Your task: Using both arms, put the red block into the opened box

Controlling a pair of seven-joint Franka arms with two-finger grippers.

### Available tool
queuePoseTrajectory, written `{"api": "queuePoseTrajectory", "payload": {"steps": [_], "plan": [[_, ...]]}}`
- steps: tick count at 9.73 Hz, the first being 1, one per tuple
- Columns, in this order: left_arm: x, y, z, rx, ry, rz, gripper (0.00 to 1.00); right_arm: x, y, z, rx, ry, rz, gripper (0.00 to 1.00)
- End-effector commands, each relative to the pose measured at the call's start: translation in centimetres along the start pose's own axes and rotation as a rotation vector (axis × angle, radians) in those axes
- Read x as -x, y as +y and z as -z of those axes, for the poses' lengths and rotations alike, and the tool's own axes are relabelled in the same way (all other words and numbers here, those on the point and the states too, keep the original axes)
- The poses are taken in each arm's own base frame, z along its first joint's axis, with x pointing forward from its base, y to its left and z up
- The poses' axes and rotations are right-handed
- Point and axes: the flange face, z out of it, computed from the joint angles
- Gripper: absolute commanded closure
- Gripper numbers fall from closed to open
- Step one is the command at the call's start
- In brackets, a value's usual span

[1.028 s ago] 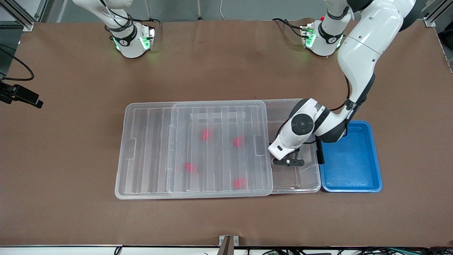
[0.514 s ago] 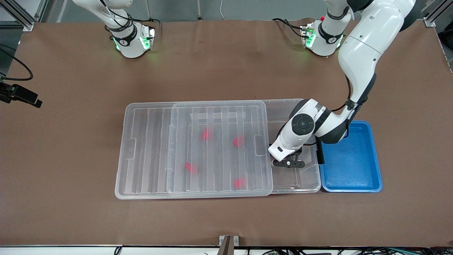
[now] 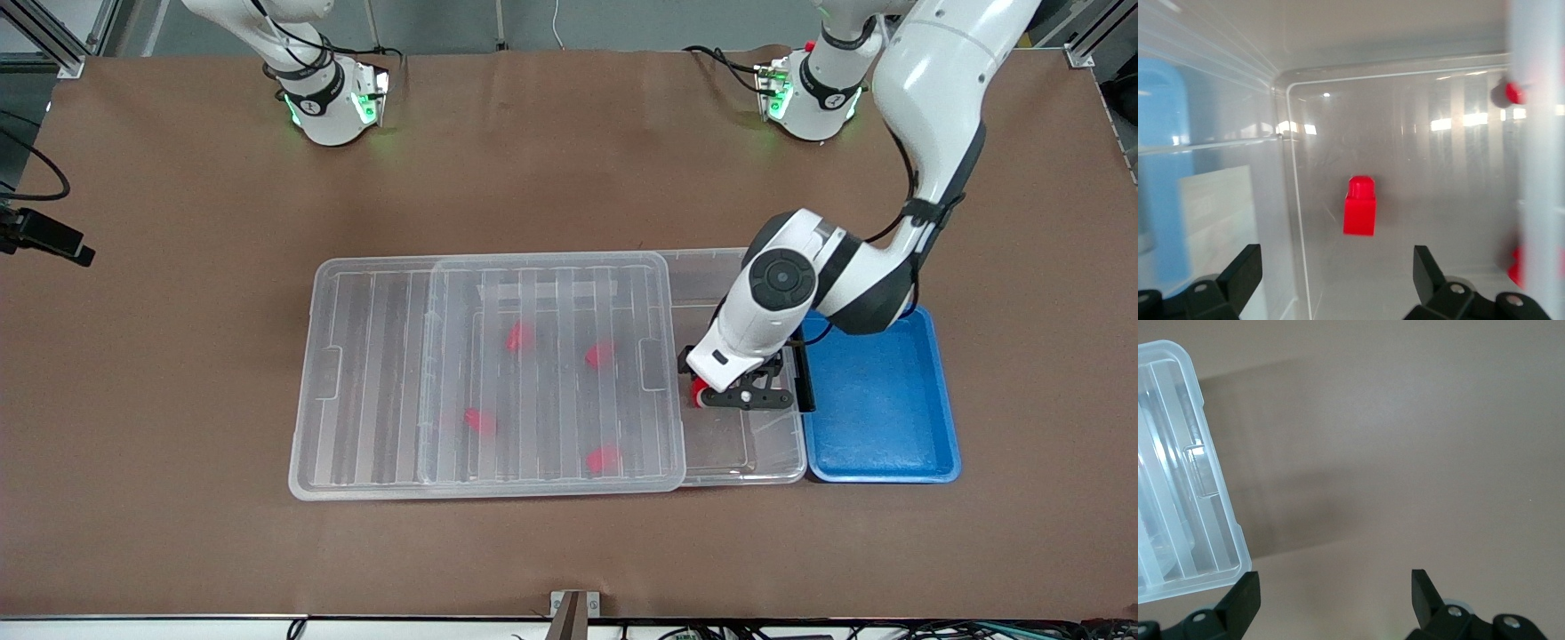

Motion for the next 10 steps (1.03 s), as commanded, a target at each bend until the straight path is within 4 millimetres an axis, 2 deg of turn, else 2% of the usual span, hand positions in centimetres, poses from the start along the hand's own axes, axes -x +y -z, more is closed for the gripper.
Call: {"api": "queuePoseTrajectory", "payload": {"steps": [1, 2, 3, 4, 5, 6, 7, 8, 10], "plan": [[1.7, -1.2, 5.1, 0.027, -0.030, -0.008, 0.00, 0.5, 0.2, 0.2, -0.014, 0.000, 0.010, 0.00], [1.6, -3.6, 8.3, 0.038, -0.029, -0.008, 0.00, -0.1, 0.0, -0.1, -0.014, 0.018, 0.014, 0.00], [1.5, -6.2, 11.2, 0.075, -0.026, -0.014, 0.00, -2.2, -0.8, -2.4, -0.011, 0.031, 0.046, 0.00], [1.6, -9.6, 14.4, 0.103, -0.021, -0.012, 0.00, -4.9, -1.9, -6.1, -0.004, 0.030, 0.127, 0.16], [1.9, -13.1, 17.5, 0.119, -0.006, -0.010, 0.00, -7.5, -3.5, -10.9, -0.006, 0.011, 0.237, 0.53], [2.3, -16.9, 21.0, 0.113, 0.046, -0.025, 0.00, -9.2, -5.1, -14.9, -0.036, 0.002, 0.325, 0.82], [3.4, -19.6, 23.7, 0.099, 0.066, -0.006, 0.00, -10.1, -6.4, -18.5, -0.067, -0.025, 0.339, 0.98], [4.4, -22.1, 25.6, 0.091, 0.067, 0.034, 0.00, -10.3, -8.9, -21.9, -0.142, -0.070, 0.347, 1.00], [7.2, -25.4, 28.9, 0.071, 0.048, 0.081, 0.00, -10.4, -12.9, -25.6, -0.168, -0.092, 0.400, 1.00]]}}
